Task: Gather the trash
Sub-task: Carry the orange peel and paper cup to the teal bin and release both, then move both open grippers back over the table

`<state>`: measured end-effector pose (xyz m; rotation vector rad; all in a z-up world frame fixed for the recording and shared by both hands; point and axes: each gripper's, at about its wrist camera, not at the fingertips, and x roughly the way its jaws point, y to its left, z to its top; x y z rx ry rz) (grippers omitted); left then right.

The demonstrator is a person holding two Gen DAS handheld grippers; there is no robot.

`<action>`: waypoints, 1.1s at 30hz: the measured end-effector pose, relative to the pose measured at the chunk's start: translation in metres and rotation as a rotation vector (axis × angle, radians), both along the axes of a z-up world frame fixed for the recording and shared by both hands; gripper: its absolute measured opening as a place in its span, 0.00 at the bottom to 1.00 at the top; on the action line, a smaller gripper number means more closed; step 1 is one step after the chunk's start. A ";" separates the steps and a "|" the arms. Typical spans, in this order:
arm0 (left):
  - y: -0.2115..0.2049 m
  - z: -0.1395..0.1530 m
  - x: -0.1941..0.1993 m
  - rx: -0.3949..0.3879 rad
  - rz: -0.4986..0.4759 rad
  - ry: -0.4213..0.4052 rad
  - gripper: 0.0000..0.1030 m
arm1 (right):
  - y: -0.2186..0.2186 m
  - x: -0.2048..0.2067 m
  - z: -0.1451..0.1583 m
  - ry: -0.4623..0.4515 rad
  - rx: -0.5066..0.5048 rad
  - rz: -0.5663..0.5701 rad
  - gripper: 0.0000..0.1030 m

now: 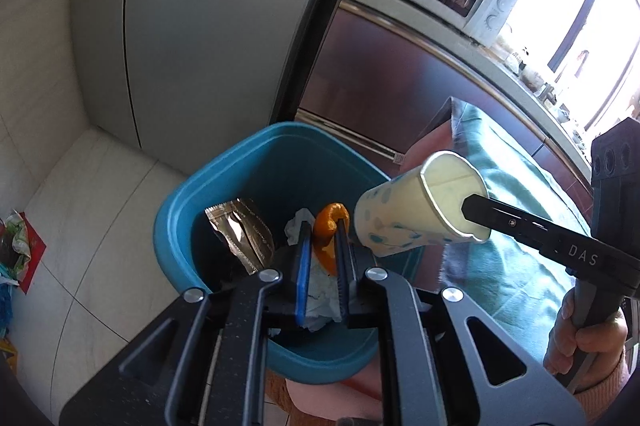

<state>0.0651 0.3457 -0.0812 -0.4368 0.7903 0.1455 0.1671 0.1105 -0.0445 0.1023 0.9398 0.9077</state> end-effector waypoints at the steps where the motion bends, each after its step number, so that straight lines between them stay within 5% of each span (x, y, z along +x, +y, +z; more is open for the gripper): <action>1: 0.000 -0.002 0.002 0.003 0.004 0.006 0.14 | 0.003 0.002 -0.002 0.006 -0.003 0.001 0.06; 10: 0.005 -0.021 0.015 -0.032 0.020 0.008 0.21 | 0.003 0.004 -0.010 0.026 -0.007 -0.012 0.14; 18: -0.009 -0.005 0.005 -0.026 -0.012 -0.045 0.33 | -0.020 -0.003 -0.002 0.015 0.032 -0.007 0.17; 26: -0.056 0.032 -0.011 -0.003 -0.146 -0.150 0.50 | -0.077 -0.034 0.018 -0.075 0.068 -0.026 0.31; 33: -0.123 0.046 -0.014 -0.054 -0.334 -0.184 0.57 | -0.157 -0.066 0.017 -0.143 0.058 -0.168 0.38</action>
